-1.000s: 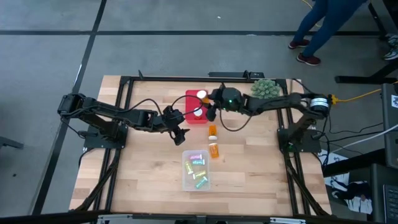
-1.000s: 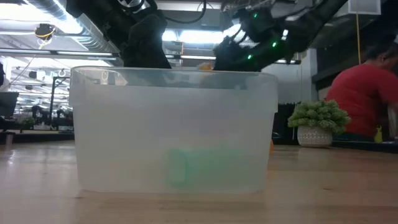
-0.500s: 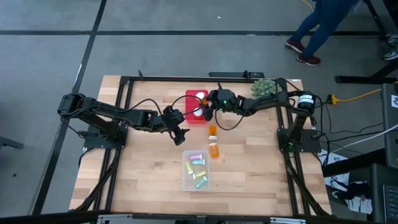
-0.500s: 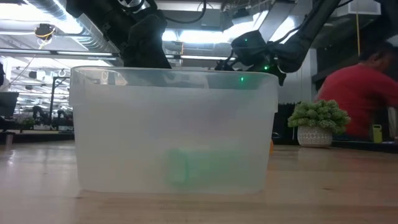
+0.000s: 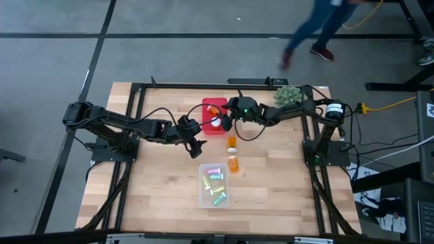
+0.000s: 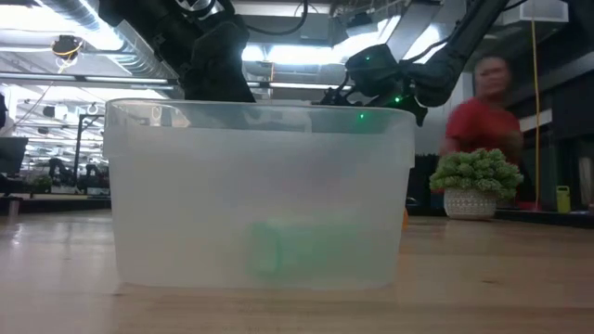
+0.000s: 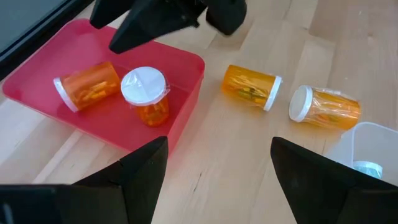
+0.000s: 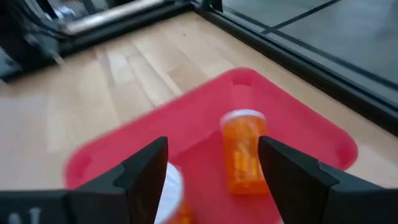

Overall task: Pick and place medicine bottles into bin by pill shape (circle, oval)
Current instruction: Put the large orange pill bottle into the red bin

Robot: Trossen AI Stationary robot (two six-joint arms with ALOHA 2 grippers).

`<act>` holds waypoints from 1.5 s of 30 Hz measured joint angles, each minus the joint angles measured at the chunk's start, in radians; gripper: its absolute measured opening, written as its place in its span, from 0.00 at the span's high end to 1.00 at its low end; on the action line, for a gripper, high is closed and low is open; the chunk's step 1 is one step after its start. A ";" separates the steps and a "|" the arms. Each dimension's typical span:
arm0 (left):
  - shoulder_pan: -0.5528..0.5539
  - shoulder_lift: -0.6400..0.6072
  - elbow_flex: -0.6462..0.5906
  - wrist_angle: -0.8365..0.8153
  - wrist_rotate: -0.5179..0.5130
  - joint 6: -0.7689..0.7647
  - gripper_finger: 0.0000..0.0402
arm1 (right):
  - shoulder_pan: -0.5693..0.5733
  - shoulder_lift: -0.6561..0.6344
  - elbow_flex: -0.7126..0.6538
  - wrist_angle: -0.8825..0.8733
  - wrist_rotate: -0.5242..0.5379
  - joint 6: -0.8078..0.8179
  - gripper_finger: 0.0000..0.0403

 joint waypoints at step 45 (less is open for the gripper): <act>0.000 0.000 0.000 -0.003 0.000 -0.002 0.31 | 0.388 -0.053 0.044 -0.644 0.242 0.681 0.38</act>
